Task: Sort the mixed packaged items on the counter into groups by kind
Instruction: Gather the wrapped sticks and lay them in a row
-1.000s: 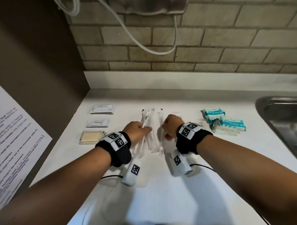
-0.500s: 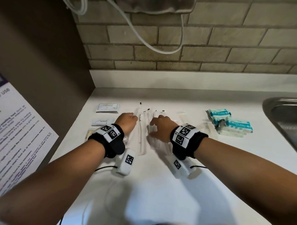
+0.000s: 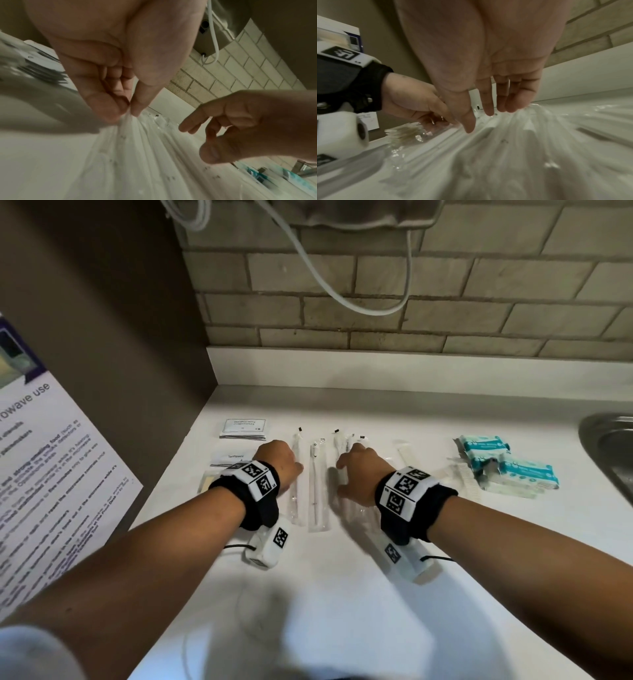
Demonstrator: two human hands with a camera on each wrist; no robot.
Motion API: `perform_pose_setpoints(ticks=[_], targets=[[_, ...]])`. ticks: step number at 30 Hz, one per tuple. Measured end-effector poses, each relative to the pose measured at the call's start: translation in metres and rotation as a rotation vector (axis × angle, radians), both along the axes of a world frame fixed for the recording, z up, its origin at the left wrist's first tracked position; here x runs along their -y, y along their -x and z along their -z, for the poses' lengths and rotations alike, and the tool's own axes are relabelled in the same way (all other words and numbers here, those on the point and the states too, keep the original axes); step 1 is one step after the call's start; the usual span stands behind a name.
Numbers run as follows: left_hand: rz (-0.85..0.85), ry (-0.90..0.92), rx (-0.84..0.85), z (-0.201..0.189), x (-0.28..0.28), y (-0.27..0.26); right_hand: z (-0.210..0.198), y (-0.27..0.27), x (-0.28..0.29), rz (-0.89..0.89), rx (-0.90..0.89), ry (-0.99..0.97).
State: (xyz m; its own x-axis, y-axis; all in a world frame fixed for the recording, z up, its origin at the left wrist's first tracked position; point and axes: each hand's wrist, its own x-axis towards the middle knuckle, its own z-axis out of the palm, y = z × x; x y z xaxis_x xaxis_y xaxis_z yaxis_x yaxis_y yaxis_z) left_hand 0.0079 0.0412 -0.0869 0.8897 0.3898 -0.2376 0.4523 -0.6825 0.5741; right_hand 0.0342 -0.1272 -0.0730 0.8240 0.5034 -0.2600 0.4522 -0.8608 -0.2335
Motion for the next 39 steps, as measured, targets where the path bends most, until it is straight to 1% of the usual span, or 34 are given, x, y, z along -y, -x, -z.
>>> perform_pose_setpoints(ticks=[1, 3, 5, 7, 9, 12, 15, 17, 18, 20, 22, 26, 28, 32, 34, 36, 39], targets=[[0.0, -0.001, 0.007, -0.001, -0.001, 0.0, -0.002, 0.001, -0.004, -0.004, 0.001, -0.03], [-0.017, 0.059, 0.031, -0.003, -0.004, 0.0, -0.005, 0.003, -0.015, -0.027, -0.02, -0.068], [-0.058, 0.126, 0.058, -0.002, -0.007, 0.002, -0.005, 0.006, -0.027, -0.059, -0.048, -0.054], [-0.058, 0.156, 0.06, -0.001, -0.011, 0.005, 0.0, 0.01, -0.035, -0.078, -0.066, -0.02], [-0.019, 0.078, 0.034, 0.0, -0.016, 0.006, 0.007, 0.014, -0.041, -0.066, -0.081, 0.013], [0.075, -0.114, 0.014, 0.001, -0.021, 0.01, 0.012, 0.016, -0.045, -0.04, -0.104, 0.036], [0.238, -0.173, 0.04, -0.003, -0.016, 0.015, 0.007, 0.013, -0.046, -0.052, -0.109, 0.021], [0.352, -0.23, -0.005, -0.005, -0.012, 0.017, 0.003, 0.009, -0.047, -0.039, -0.104, -0.005], [0.383, -0.272, -0.041, -0.004, -0.01, 0.02, 0.001, 0.008, -0.047, -0.02, -0.103, -0.018], [0.429, -0.356, -0.095, -0.001, -0.007, 0.025, -0.001, 0.006, -0.045, 0.028, -0.109, -0.037], [0.462, -0.424, -0.096, 0.002, -0.006, 0.028, -0.002, 0.005, -0.045, 0.067, -0.124, -0.034], [0.471, -0.47, -0.136, 0.003, -0.012, 0.03, -0.002, 0.005, -0.045, 0.116, -0.119, -0.033], [0.468, -0.492, -0.162, 0.0, -0.014, 0.032, -0.003, 0.005, -0.047, 0.153, -0.12, -0.095], [0.504, -0.541, -0.186, -0.005, -0.021, 0.033, -0.005, 0.008, -0.057, 0.224, -0.222, -0.346], [0.508, -0.533, -0.219, -0.007, -0.025, 0.032, -0.004, 0.009, -0.062, 0.273, -0.255, -0.393], [0.515, -0.515, -0.273, -0.008, -0.027, 0.032, -0.001, 0.009, -0.064, 0.313, -0.254, -0.326], [0.554, -0.525, -0.343, -0.014, -0.026, 0.031, 0.003, 0.01, -0.056, 0.321, -0.175, -0.105]])
